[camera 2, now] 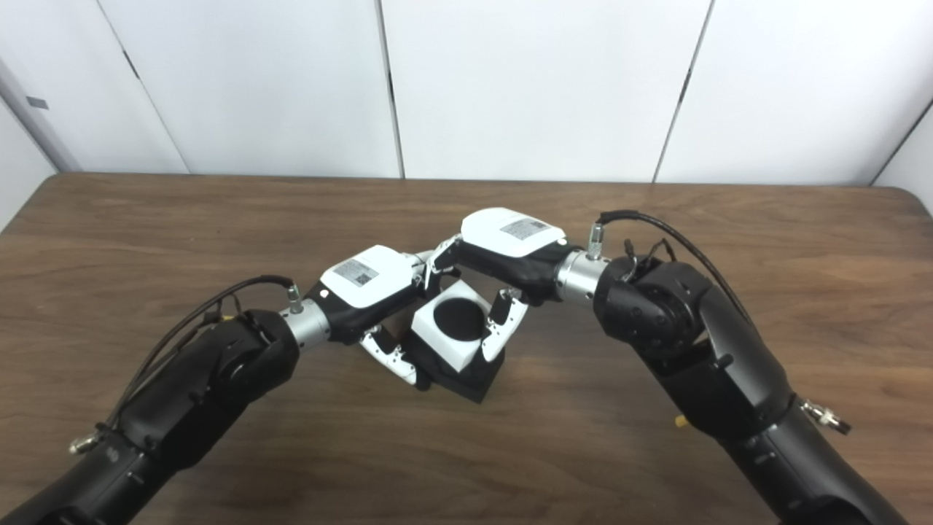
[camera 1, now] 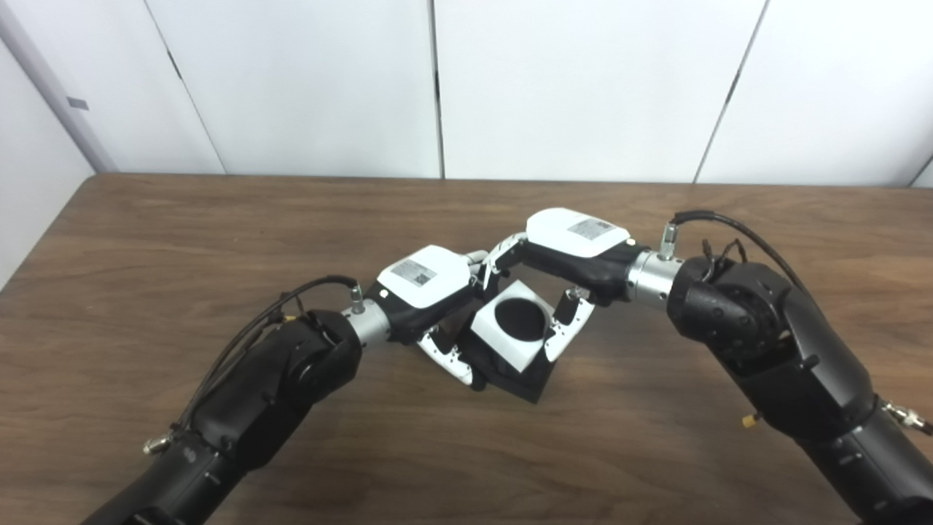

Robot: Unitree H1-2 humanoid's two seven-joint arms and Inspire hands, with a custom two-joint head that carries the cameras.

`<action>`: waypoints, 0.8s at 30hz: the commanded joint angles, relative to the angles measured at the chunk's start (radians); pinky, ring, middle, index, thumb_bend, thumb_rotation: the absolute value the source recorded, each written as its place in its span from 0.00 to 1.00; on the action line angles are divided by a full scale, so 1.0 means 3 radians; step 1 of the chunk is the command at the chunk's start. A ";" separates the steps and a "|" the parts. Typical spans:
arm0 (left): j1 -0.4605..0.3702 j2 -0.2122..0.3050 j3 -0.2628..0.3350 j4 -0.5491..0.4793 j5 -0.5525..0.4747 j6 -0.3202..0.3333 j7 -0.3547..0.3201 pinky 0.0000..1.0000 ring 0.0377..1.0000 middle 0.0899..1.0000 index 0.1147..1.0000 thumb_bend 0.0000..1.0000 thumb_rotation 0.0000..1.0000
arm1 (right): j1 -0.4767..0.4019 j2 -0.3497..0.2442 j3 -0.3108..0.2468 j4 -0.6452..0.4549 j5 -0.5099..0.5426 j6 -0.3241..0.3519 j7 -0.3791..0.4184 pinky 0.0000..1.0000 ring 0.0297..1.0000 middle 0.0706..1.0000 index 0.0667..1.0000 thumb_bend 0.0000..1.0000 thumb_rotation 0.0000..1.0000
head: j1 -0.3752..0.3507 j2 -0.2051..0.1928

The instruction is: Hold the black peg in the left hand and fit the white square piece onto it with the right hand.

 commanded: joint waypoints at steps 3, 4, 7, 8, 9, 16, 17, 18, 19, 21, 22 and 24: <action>-0.0015 -0.0017 -0.0107 -0.0012 0.0158 -0.0021 -0.0133 0.89 0.98 0.88 0.43 0.52 0.08 | 0.0004 -0.0022 0.0089 0.0088 0.0012 -0.0040 0.0115 0.77 0.81 0.77 0.46 0.52 0.14 | 0.0006 0.0005; -0.0015 -0.0016 -0.0107 -0.0011 0.0162 -0.0027 -0.0127 0.89 0.97 0.88 0.43 0.52 0.08 | 0.0003 -0.0024 0.0088 0.0086 0.0015 -0.0035 0.0117 0.77 0.81 0.78 0.46 0.52 0.15 | 0.0006 0.0007; -0.0010 -0.0013 -0.0102 -0.0008 0.0153 -0.0058 -0.0096 0.87 0.96 0.88 0.43 0.52 0.08 | 0.0000 -0.0029 0.0081 0.0072 0.0027 -0.0019 0.0123 0.77 0.81 0.78 0.61 0.78 0.17 | -0.0001 0.0010; -0.0009 -0.0013 -0.0102 -0.0015 0.0154 -0.0049 -0.0105 0.87 0.96 0.89 0.43 0.52 0.08 | -0.0002 -0.0031 0.0079 0.0064 0.0031 -0.0003 0.0133 0.76 0.81 0.79 0.63 0.82 0.18 | -0.0001 0.0010; -0.0007 -0.0013 -0.0102 -0.0019 0.0155 -0.0043 -0.0110 0.88 0.97 0.89 0.43 0.52 0.08 | -0.0004 -0.0035 0.0077 0.0056 0.0033 0.0017 0.0145 0.77 0.81 0.79 0.65 0.84 0.18 | -0.0001 0.0012; -0.0006 -0.0013 -0.0097 -0.0011 0.0140 -0.0038 -0.0128 0.88 0.97 0.91 0.43 0.52 0.08 | -0.0007 -0.0051 0.0075 0.0036 0.0029 0.0040 0.0158 0.78 0.82 0.81 0.68 0.87 0.17 | -0.0007 0.0011; -0.0006 -0.0013 -0.0096 -0.0009 0.0139 -0.0040 -0.0128 0.88 0.97 0.91 0.43 0.52 0.08 | -0.0005 -0.0051 0.0074 0.0037 0.0028 0.0037 0.0156 0.77 0.82 0.81 0.68 0.87 0.17 | -0.0007 0.0014; -0.0006 -0.0013 -0.0095 -0.0009 0.0138 -0.0041 -0.0129 0.88 0.97 0.91 0.43 0.52 0.08 | -0.0004 -0.0051 0.0074 0.0038 0.0027 0.0036 0.0154 0.77 0.82 0.81 0.67 0.87 0.16 | -0.0007 0.0014; -0.0005 -0.0013 -0.0094 -0.0006 0.0138 -0.0046 -0.0120 0.88 0.97 0.91 0.43 0.52 0.08 | -0.0004 -0.0051 0.0075 0.0036 0.0024 0.0037 0.0156 0.77 0.82 0.81 0.67 0.87 0.16 | -0.0009 0.0016; -0.0004 -0.0012 -0.0093 0.0003 0.0144 -0.0064 -0.0095 0.87 0.96 0.90 0.42 0.52 0.08 | -0.0005 -0.0052 0.0077 0.0034 0.0019 0.0041 0.0159 0.76 0.82 0.81 0.67 0.88 0.16 | -0.0011 0.0018; -0.0003 -0.0012 -0.0093 0.0006 0.0146 -0.0070 -0.0086 0.87 0.96 0.90 0.42 0.52 0.08 | -0.0005 -0.0052 0.0077 0.0038 0.0021 0.0036 0.0157 0.76 0.82 0.81 0.67 0.88 0.16 | -0.0011 0.0018; -0.0001 -0.0011 -0.0092 0.0009 0.0148 -0.0075 -0.0078 0.87 0.96 0.90 0.42 0.52 0.08 | -0.0005 -0.0055 0.0079 0.0037 0.0021 0.0042 0.0162 0.76 0.82 0.81 0.67 0.87 0.16 | -0.0012 0.0020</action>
